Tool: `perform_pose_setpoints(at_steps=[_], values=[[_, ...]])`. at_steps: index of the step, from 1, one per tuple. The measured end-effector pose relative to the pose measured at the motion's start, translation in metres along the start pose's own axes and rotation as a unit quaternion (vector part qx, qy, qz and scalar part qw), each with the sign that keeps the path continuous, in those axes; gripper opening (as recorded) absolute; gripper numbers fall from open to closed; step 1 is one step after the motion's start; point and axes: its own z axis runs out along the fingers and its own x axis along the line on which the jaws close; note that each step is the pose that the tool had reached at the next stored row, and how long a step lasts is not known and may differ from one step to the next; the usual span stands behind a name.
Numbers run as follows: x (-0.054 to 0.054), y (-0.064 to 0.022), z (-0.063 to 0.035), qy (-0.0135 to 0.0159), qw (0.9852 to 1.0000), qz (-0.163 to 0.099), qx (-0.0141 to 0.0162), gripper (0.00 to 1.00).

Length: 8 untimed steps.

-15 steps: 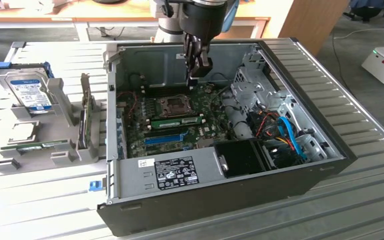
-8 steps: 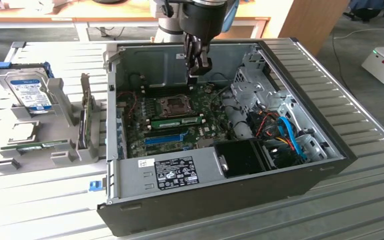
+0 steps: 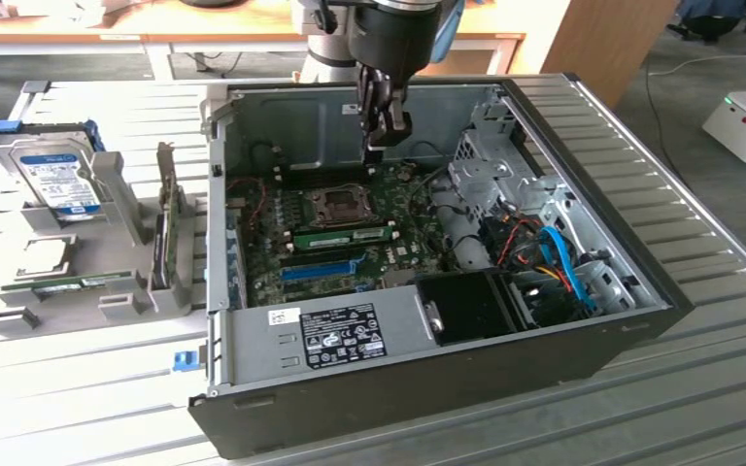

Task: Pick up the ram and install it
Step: 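Press down the ram until it locks into place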

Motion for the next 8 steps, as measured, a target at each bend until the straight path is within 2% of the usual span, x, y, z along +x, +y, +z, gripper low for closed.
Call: perform_pose_setpoints(at_steps=[4, 8], values=[[0.0000, 0.0000, 0.0018, -0.0003, 1.0000, 0.000, 0.0000, 0.11], [0.0001, -0.0003, 0.0079, -0.0003, 1.0000, 0.000, 0.0000, 0.11]])
